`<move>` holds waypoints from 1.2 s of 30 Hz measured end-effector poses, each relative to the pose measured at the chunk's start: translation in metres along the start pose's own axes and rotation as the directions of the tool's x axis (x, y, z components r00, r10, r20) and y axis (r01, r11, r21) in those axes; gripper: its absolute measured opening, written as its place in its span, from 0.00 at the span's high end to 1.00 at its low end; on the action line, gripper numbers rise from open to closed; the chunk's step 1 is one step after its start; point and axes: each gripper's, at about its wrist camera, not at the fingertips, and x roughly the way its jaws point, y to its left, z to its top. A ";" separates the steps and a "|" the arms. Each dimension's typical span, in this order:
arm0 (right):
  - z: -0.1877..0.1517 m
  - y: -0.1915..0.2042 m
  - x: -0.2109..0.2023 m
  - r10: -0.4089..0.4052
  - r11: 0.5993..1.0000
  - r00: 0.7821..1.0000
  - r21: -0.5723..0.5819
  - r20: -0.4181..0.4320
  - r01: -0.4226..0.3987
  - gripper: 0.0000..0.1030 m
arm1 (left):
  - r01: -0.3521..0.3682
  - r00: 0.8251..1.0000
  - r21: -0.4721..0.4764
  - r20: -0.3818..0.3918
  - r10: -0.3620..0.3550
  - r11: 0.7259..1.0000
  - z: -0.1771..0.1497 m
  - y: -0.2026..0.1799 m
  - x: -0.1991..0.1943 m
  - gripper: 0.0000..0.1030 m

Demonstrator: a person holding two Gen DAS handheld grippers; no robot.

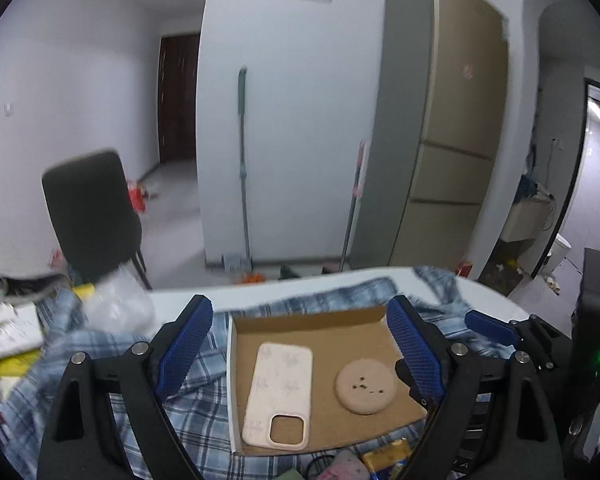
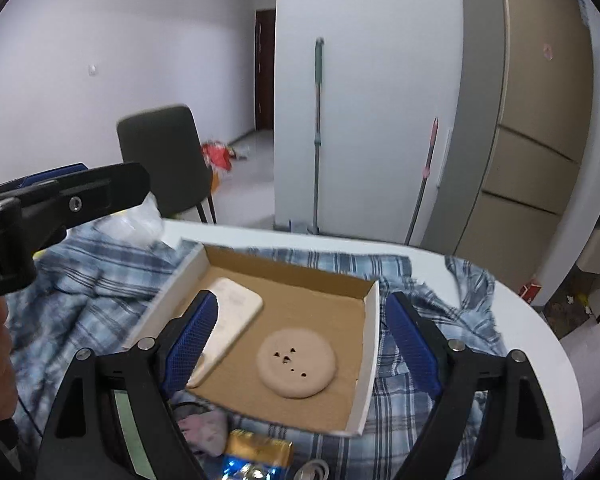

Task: Organize soft objects
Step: 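Lift both tools away from the box, then grasp the white USB cable with the right tool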

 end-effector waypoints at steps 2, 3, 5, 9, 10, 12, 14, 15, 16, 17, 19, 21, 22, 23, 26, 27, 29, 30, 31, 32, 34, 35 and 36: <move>0.001 0.000 -0.023 0.018 1.000 0.999 0.010 0.032 -0.018 0.18 | 0.004 0.999 0.020 0.035 -0.005 1.000 0.005 -0.006 -0.023 0.12; 0.001 0.001 -0.037 0.027 1.000 0.998 0.014 0.049 -0.028 0.18 | 0.011 0.999 0.035 0.050 -0.012 0.999 0.007 -0.009 -0.039 0.12; -0.001 0.003 -0.057 0.033 0.999 0.997 0.018 0.076 -0.035 0.18 | 0.024 0.998 0.045 0.062 -0.026 0.999 0.008 -0.011 -0.060 0.12; -0.011 0.007 -0.091 0.050 0.999 0.992 0.011 0.112 -0.052 0.18 | 0.003 0.995 0.046 0.098 -0.007 0.999 -0.002 -0.006 -0.106 0.12; -0.015 0.009 -0.099 0.057 0.998 0.991 0.007 0.120 -0.058 0.18 | 0.002 0.995 0.043 0.100 -0.007 0.999 -0.007 -0.004 -0.114 0.12; -0.023 0.011 -0.109 0.069 0.998 0.989 0.002 0.131 -0.070 0.18 | 0.011 0.994 0.029 0.109 -0.014 1.000 -0.018 0.002 -0.131 0.12; -0.032 0.014 -0.115 0.071 0.997 0.988 -0.002 0.137 -0.071 0.18 | 0.031 0.991 0.026 0.132 -0.034 0.999 -0.032 0.007 -0.148 0.12; -0.036 0.015 -0.116 0.069 0.998 0.988 -0.002 0.138 -0.069 0.18 | 0.021 0.991 0.035 0.130 -0.025 0.999 -0.040 0.009 -0.154 0.12; -0.041 0.016 -0.117 0.070 0.998 0.988 -0.002 0.138 -0.070 0.18 | 0.012 0.991 0.034 0.130 -0.016 0.999 -0.047 0.011 -0.160 0.12; -0.045 0.017 -0.116 0.070 0.998 0.988 -0.001 0.135 -0.071 0.18 | 0.016 0.991 0.028 0.132 -0.019 0.999 -0.053 0.013 -0.164 0.12; -0.054 0.018 -0.115 0.064 0.998 0.989 0.004 0.131 -0.065 0.18 | 0.028 0.992 0.021 0.126 -0.031 0.999 -0.067 0.017 -0.170 0.12; -0.062 0.019 -0.109 0.042 0.999 0.991 -0.001 0.126 -0.043 0.18 | 0.031 0.992 0.010 0.126 -0.032 0.999 -0.080 0.020 -0.175 0.12; -0.065 0.018 -0.106 0.031 1.000 0.992 -0.005 0.121 -0.030 0.18 | 0.029 0.992 0.008 0.123 -0.030 1.000 -0.084 0.021 -0.175 0.12; -0.068 0.018 -0.102 0.020 1.000 0.993 -0.006 0.115 -0.020 0.18 | 0.025 0.993 0.007 0.118 -0.026 1.000 -0.089 0.022 -0.174 0.12; -0.077 0.013 -0.091 0.015 1.000 0.996 0.019 0.091 -0.017 0.18 | 0.019 0.996 0.003 0.089 -0.019 1.000 -0.100 0.025 -0.167 0.12; -0.079 0.011 -0.087 0.016 0.999 0.996 0.031 0.084 -0.019 0.18 | 0.015 0.997 -0.001 0.080 -0.014 1.000 -0.104 0.026 -0.163 0.12; -0.084 0.008 -0.080 0.012 0.999 0.997 0.046 0.073 -0.015 0.18 | 0.009 0.998 -0.009 0.065 -0.009 1.000 -0.109 0.030 -0.155 0.12; -0.086 0.006 -0.076 0.007 0.999 0.998 0.051 0.069 -0.011 0.18 | 0.006 0.999 -0.013 0.054 -0.006 1.000 -0.112 0.031 -0.149 0.12; -0.088 0.004 -0.073 0.003 0.999 0.998 0.054 0.064 -0.007 0.18 | 0.004 0.999 -0.015 0.049 -0.004 1.000 -0.115 0.031 -0.146 0.12; -0.090 0.002 -0.070 -0.001 0.998 0.998 0.058 0.058 -0.003 0.18 | 0.002 0.999 -0.016 0.043 -0.001 1.000 -0.117 0.031 -0.142 0.12; -0.094 -0.002 -0.064 -0.007 0.998 0.999 0.065 0.045 0.004 0.18 | -0.006 1.000 -0.012 0.026 0.006 1.000 -0.122 0.032 -0.133 0.12; -0.096 -0.004 -0.060 -0.013 0.998 0.999 0.068 0.036 0.010 0.18 | -0.010 1.000 -0.012 0.015 0.010 1.000 -0.126 0.033 -0.128 0.12; -0.098 -0.007 -0.056 -0.020 0.997 1.000 0.073 0.021 0.018 0.20 | -0.011 1.000 -0.013 0.002 0.011 1.000 -0.129 0.034 -0.123 0.12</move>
